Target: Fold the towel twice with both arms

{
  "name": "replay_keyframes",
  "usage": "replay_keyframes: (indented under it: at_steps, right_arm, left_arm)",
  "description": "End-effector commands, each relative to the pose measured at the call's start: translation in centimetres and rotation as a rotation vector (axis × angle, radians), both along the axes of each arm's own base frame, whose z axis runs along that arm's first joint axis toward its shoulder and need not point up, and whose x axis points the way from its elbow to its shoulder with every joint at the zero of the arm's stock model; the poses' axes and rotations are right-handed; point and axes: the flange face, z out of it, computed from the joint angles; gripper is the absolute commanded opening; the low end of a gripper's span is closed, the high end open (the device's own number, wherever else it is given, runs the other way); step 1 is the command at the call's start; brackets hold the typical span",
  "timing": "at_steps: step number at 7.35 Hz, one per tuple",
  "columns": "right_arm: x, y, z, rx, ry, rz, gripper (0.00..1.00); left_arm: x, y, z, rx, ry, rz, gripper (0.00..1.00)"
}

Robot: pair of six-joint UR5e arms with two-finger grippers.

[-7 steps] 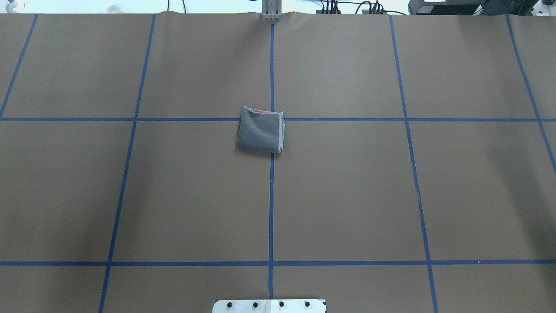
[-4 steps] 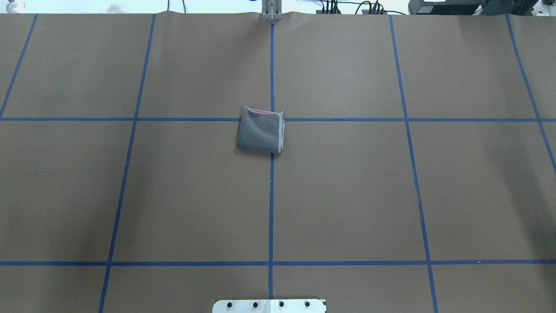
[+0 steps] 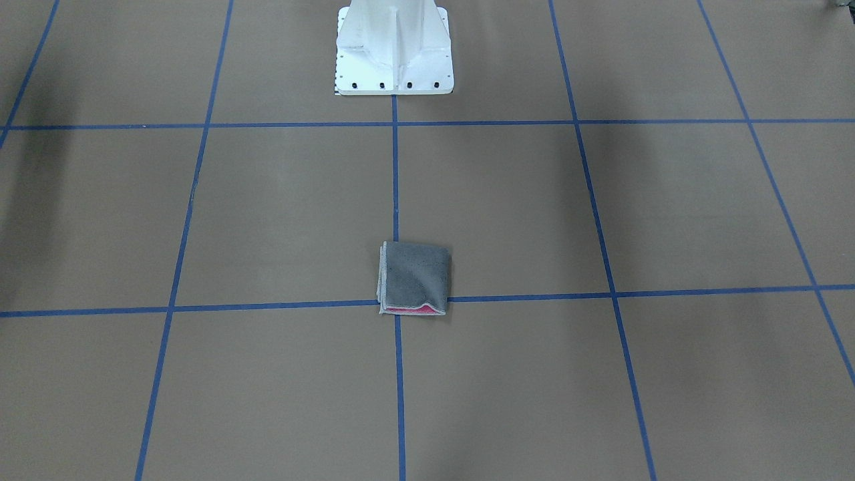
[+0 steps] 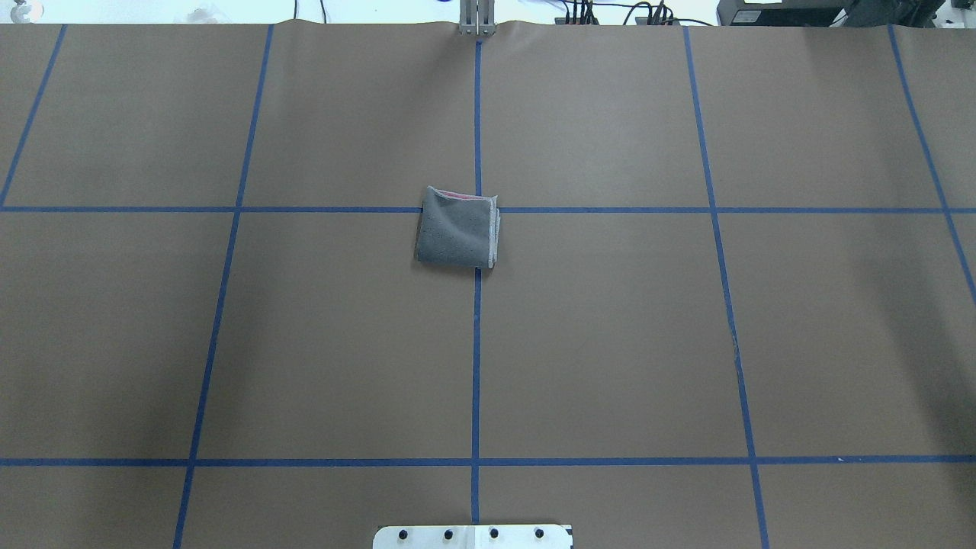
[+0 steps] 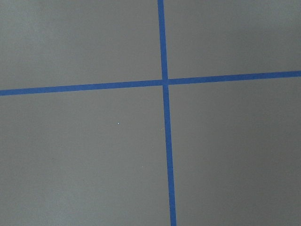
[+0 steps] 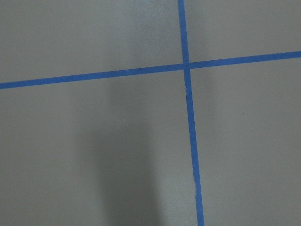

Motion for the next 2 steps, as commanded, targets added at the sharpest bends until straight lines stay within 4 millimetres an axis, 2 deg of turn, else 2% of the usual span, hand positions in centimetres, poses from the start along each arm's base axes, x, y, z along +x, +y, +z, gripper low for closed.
replay_keyframes:
  at_steps: [1, 2]
  right_arm:
    - [0.0, 0.07, 0.06, -0.002, 0.0, 0.0, 0.99]
    - [0.01, 0.0, 0.01, -0.001, 0.001, 0.001, 0.99]
  left_arm:
    - [0.01, 0.02, -0.15, 0.001, 0.001, -0.001, 1.0]
    - [0.01, 0.01, -0.16, 0.003, 0.001, 0.0, 1.0]
